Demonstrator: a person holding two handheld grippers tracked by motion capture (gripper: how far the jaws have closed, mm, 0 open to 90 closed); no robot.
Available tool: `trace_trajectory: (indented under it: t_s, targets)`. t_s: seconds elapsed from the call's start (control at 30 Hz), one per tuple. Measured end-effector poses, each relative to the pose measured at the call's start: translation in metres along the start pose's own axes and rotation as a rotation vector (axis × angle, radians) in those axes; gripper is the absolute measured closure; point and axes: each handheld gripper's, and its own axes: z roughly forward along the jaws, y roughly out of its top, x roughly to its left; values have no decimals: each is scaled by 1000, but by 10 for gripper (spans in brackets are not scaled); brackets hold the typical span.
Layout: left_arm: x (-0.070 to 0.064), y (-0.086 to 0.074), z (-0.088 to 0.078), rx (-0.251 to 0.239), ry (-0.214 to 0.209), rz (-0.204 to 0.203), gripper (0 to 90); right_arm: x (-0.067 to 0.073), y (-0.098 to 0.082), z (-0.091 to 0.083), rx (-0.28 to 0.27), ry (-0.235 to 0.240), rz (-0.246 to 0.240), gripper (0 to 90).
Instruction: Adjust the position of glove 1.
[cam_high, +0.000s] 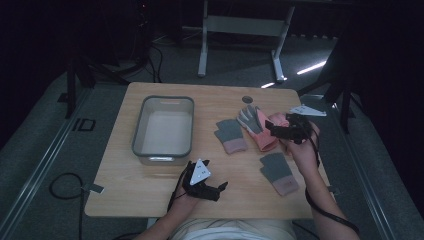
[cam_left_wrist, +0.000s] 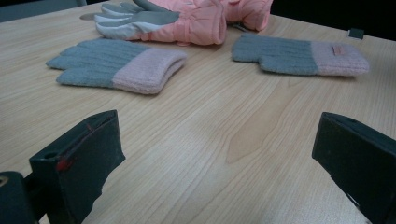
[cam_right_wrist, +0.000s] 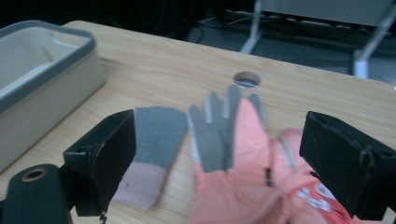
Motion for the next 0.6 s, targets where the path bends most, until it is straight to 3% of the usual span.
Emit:
trace_trajectory:
  t_s: [0.1, 0.23, 0.6]
  targets:
    - [0, 0, 0, -1, -2, 2, 12, 7, 0, 6, -16, 52, -14, 168]
    - [-1, 0, 0, 2, -1, 4, 12, 15, 0, 14, -19, 65, -52, 251]
    - [-2, 0, 0, 1, 1, 14, 12, 31, -9, 46, 48, 117, -100, 383]
